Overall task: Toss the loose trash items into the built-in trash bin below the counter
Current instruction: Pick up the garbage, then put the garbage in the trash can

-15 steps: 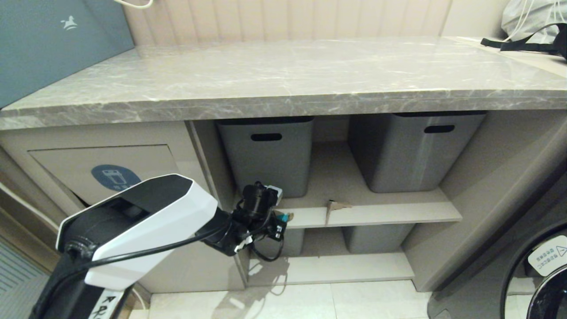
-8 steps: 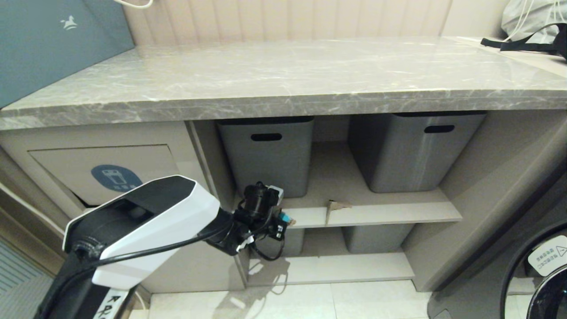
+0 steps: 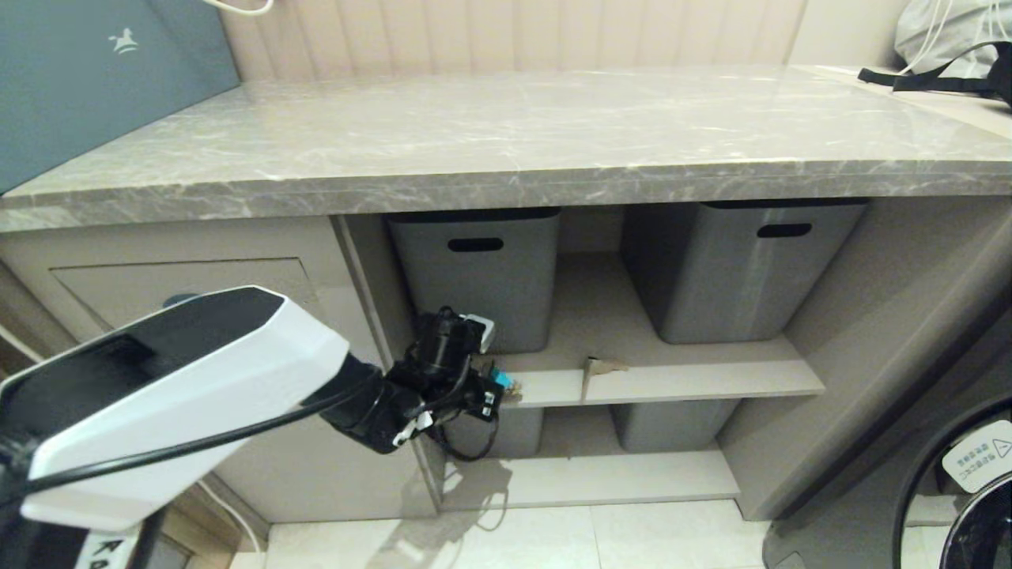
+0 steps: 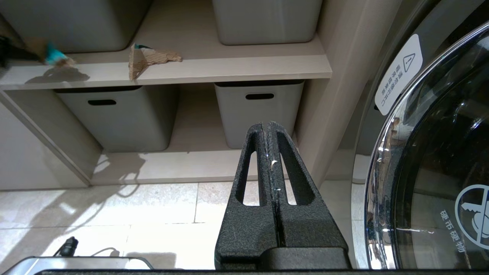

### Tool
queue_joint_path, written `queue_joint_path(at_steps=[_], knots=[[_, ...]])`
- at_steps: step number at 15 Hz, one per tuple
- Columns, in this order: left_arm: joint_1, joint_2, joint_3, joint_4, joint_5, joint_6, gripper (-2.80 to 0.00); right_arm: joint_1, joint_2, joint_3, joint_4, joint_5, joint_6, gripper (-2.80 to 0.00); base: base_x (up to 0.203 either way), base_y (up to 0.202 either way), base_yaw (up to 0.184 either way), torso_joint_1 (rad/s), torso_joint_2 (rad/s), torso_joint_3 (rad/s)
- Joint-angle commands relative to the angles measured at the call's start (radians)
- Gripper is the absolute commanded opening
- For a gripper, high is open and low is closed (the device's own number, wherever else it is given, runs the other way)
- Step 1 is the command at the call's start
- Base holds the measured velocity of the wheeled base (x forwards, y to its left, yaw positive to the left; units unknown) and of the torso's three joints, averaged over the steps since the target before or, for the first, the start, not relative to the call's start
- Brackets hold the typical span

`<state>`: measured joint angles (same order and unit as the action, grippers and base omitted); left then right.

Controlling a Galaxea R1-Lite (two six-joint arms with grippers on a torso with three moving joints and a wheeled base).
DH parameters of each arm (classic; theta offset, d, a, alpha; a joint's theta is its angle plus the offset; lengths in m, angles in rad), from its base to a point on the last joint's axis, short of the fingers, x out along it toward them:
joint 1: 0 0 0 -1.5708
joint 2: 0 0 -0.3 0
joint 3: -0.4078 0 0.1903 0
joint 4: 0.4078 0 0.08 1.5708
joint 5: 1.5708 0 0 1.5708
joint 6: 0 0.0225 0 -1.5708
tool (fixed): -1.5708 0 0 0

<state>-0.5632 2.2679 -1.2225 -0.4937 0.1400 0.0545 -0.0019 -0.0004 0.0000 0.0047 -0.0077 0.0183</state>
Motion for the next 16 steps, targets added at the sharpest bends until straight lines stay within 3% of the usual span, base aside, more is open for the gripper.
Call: queue_joint_path(at_steps=[1, 5, 8, 12, 14, 16], knots=[[0.001, -0.105, 0.059, -0.013, 0.001, 0.001, -2.80, 0.000, 0.000, 0.000, 0.000, 0.000, 0.000, -2.80, 0.000, 0.000, 0.000, 0.000, 0.00, 0.000], [-0.005, -0.260, 0.264, -0.082, 0.010, 0.005, -2.80, 0.000, 0.000, 0.000, 0.000, 0.000, 0.000, -2.80, 0.000, 0.000, 0.000, 0.000, 0.00, 0.000], [-0.016, -0.478, 0.458, -0.121, 0.015, 0.009, -2.80, 0.000, 0.000, 0.000, 0.000, 0.000, 0.000, -2.80, 0.000, 0.000, 0.000, 0.000, 0.00, 0.000], [-0.005, -0.791, 0.747, -0.180, 0.016, 0.075, -2.80, -0.001, 0.000, 0.000, 0.001, 0.000, 0.000, -2.80, 0.000, 0.000, 0.000, 0.000, 0.00, 0.000], [0.042, -0.932, 0.933, -0.247, 0.016, 0.127, -2.80, -0.001, 0.000, 0.000, 0.000, 0.000, 0.000, -2.80, 0.000, 0.000, 0.000, 0.000, 0.00, 0.000], [0.164, -1.019, 1.090, -0.354, 0.016, 0.177, -2.80, 0.000, 0.000, 0.000, 0.000, 0.000, 0.000, -2.80, 0.000, 0.000, 0.000, 0.000, 0.00, 0.000]])
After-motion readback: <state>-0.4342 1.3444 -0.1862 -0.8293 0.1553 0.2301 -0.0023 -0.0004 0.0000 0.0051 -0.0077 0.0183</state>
